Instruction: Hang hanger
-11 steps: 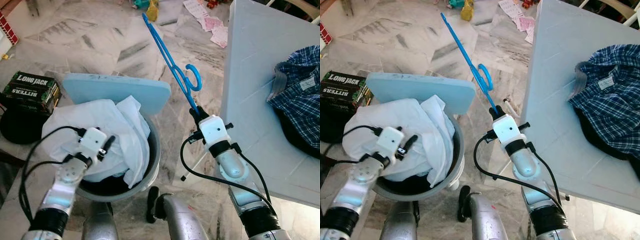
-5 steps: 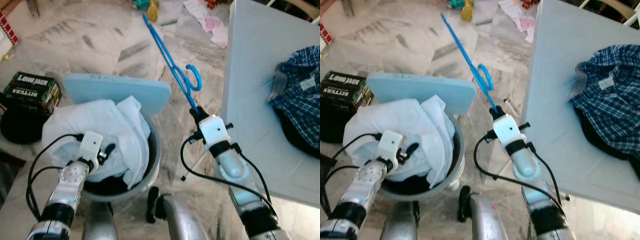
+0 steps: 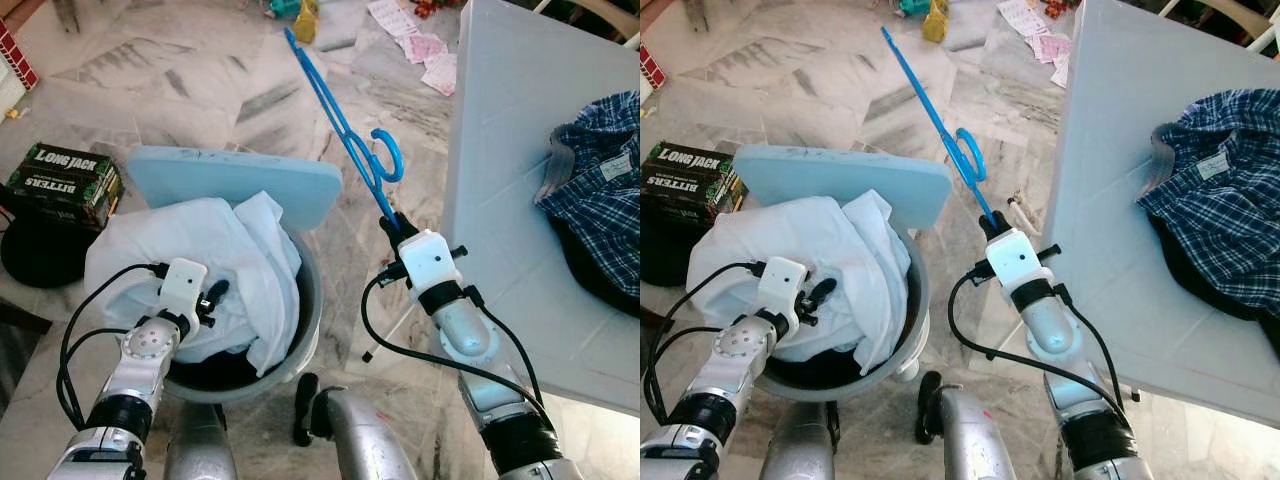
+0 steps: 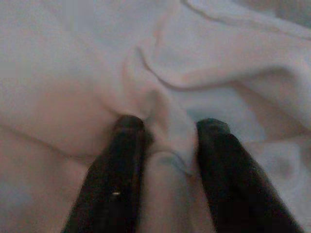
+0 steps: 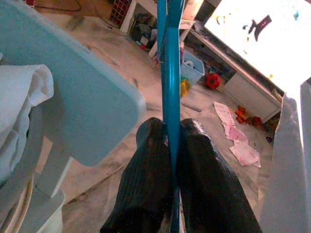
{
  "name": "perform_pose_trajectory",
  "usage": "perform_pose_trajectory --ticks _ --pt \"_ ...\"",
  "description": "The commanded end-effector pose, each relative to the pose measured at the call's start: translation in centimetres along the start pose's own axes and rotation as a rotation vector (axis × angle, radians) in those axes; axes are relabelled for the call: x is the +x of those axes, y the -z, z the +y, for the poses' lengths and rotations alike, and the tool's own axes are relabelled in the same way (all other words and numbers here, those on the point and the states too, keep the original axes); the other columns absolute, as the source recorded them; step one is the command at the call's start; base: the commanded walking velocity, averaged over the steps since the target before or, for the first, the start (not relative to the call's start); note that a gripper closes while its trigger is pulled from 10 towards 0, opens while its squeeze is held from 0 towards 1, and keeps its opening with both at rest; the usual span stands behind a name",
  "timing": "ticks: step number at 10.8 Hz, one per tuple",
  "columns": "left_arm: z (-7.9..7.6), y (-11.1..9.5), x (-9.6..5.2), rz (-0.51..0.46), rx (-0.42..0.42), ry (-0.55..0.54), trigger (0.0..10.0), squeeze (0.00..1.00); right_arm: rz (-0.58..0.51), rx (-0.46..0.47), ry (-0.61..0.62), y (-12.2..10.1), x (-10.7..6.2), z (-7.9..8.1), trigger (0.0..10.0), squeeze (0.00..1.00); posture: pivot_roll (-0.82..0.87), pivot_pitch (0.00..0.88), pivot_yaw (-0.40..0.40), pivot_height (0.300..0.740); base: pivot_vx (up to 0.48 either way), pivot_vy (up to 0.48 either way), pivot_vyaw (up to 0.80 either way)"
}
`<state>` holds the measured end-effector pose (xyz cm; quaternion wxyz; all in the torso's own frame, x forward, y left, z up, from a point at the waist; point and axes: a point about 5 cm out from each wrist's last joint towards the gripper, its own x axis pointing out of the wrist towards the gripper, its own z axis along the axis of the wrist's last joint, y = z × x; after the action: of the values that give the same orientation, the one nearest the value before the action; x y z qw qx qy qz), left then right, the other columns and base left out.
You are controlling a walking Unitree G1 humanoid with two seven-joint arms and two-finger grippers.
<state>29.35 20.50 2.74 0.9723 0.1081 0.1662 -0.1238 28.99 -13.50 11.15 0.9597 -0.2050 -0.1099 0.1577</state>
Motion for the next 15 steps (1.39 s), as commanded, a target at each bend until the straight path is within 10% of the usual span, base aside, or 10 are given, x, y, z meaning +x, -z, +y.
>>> perform_pose_trajectory --ticks 1,12,15 --pt "-0.4 1.1 -0.3 0.031 -0.015 0.008 0.0 0.00 0.101 -0.002 -0.007 2.0 -1.3 0.0 10.0 0.00 -0.04 0.293 -0.174 0.740 0.000 0.000 0.00" --pt "1.7 -0.3 -0.7 -0.104 -0.002 -0.111 0.0 0.00 0.102 0.023 0.012 2.2 -0.9 0.7 10.0 0.00 0.00 0.272 -0.140 0.740 0.000 0.000 0.00" --pt "2.7 -7.8 -1.7 -0.496 0.125 -0.182 0.0 0.00 0.100 0.025 0.017 2.3 -0.7 0.7 10.0 0.00 0.02 0.262 -0.135 0.740 0.000 0.000 0.00"
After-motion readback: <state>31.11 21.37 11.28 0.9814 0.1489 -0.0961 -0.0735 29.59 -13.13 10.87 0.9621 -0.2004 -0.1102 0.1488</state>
